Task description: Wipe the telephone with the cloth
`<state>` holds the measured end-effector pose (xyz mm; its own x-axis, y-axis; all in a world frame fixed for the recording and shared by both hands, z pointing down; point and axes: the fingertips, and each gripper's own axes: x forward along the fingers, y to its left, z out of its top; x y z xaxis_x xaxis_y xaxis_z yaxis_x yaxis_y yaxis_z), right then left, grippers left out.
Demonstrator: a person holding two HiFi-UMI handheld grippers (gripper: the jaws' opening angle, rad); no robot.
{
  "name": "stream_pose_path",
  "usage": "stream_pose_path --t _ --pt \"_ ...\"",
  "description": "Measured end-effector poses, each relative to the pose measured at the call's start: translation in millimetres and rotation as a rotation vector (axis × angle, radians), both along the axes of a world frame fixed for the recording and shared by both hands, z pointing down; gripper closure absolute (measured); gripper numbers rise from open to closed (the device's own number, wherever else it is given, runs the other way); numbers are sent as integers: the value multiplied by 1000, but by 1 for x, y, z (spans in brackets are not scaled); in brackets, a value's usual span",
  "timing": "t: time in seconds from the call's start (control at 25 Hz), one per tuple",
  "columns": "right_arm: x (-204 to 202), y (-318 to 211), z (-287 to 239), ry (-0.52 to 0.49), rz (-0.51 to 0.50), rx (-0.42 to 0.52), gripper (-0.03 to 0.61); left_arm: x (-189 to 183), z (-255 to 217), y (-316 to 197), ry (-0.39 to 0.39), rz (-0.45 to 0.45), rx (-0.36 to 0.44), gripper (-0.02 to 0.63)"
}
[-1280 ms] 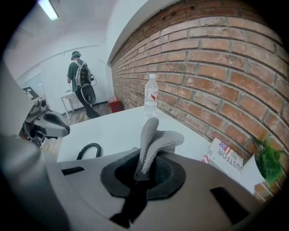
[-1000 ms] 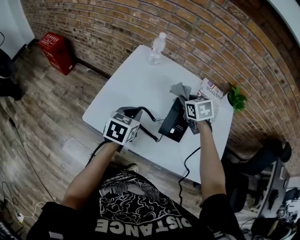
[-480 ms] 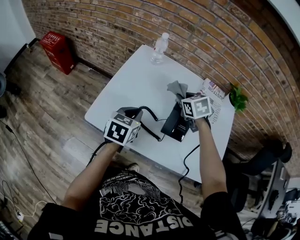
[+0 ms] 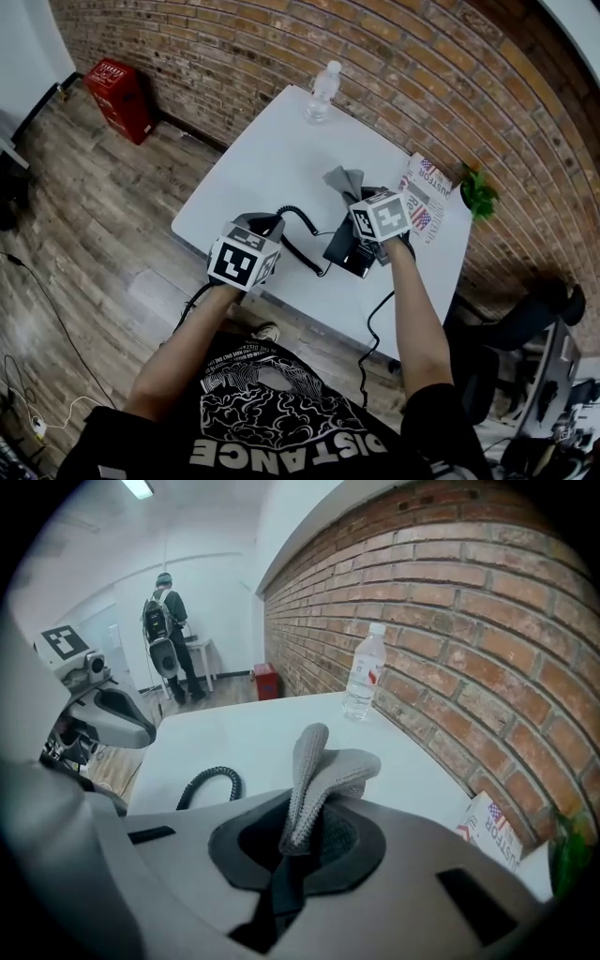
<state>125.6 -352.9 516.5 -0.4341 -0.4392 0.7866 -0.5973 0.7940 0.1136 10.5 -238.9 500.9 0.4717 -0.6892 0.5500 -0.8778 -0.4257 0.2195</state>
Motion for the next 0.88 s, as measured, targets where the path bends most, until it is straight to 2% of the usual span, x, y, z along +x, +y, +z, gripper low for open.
stream_pose_path --t 0.52,0.88 --pt "-5 36 15 7 -84 -11 566 12 8 25 13 -27 -25 609" --pt "-10 58 27 3 -59 -27 566 9 8 29 14 21 -22 609"
